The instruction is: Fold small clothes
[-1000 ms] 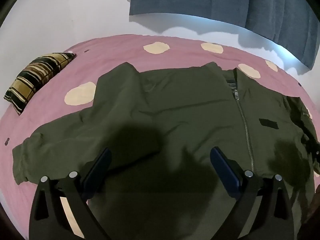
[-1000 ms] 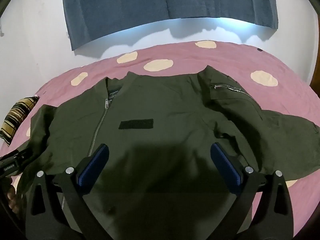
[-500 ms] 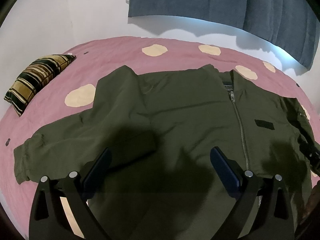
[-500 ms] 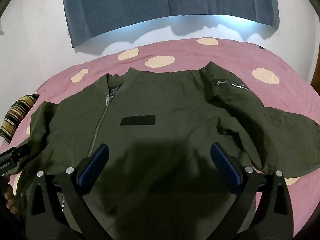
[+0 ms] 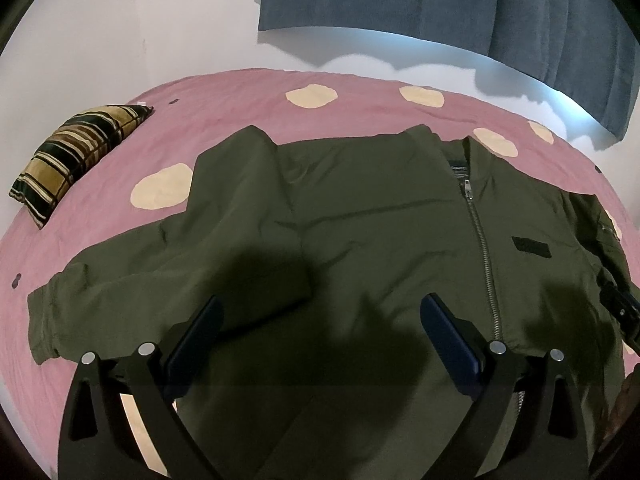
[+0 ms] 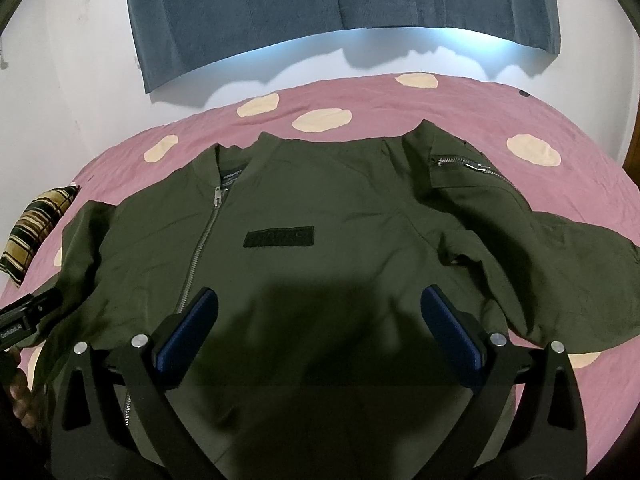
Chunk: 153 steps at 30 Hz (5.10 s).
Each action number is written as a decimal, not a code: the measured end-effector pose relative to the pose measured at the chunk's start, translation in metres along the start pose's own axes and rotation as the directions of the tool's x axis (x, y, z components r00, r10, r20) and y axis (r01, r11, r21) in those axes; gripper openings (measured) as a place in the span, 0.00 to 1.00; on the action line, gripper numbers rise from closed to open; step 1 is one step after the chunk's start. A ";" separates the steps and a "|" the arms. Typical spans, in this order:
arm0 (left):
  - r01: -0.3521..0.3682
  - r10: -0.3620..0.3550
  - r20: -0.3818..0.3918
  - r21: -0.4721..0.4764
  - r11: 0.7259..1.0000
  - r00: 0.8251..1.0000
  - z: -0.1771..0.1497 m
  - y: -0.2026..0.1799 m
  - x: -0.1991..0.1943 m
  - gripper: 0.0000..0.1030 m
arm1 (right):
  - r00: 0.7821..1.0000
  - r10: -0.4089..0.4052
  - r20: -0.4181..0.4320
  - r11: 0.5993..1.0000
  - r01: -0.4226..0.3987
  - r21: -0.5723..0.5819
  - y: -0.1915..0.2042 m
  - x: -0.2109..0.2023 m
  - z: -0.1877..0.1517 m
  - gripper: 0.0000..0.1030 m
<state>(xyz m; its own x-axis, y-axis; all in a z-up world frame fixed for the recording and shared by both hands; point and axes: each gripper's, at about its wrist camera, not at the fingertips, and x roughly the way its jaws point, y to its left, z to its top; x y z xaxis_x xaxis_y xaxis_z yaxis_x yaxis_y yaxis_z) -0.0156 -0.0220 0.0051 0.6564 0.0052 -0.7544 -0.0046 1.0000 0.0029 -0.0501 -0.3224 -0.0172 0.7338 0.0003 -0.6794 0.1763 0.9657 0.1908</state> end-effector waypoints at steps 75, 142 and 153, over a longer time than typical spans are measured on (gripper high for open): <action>0.030 -0.030 -0.035 -0.006 1.000 0.999 0.000 0.014 0.002 0.95 | 0.936 -0.274 0.222 0.689 0.030 0.724 -0.361 -0.108 0.021 0.13; 0.022 -0.023 -0.014 -0.105 0.994 1.000 0.003 0.064 0.000 0.95 | 0.936 0.290 -0.198 0.934 -0.232 0.273 -0.139 0.075 0.024 0.29; 0.032 -0.034 -0.008 -0.165 0.986 0.999 -0.004 0.086 -0.004 0.95 | 0.974 0.225 -0.023 0.955 -0.216 0.203 -0.102 0.021 0.019 0.53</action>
<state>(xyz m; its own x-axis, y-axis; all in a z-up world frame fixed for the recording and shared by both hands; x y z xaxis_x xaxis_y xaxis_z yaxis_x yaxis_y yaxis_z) -0.0214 0.0641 0.0062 0.6500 -0.0287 -0.7594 -0.1081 0.9856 -0.1298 -0.0407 -0.4259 -0.0377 0.7396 0.2234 -0.6348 0.1434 0.8693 0.4730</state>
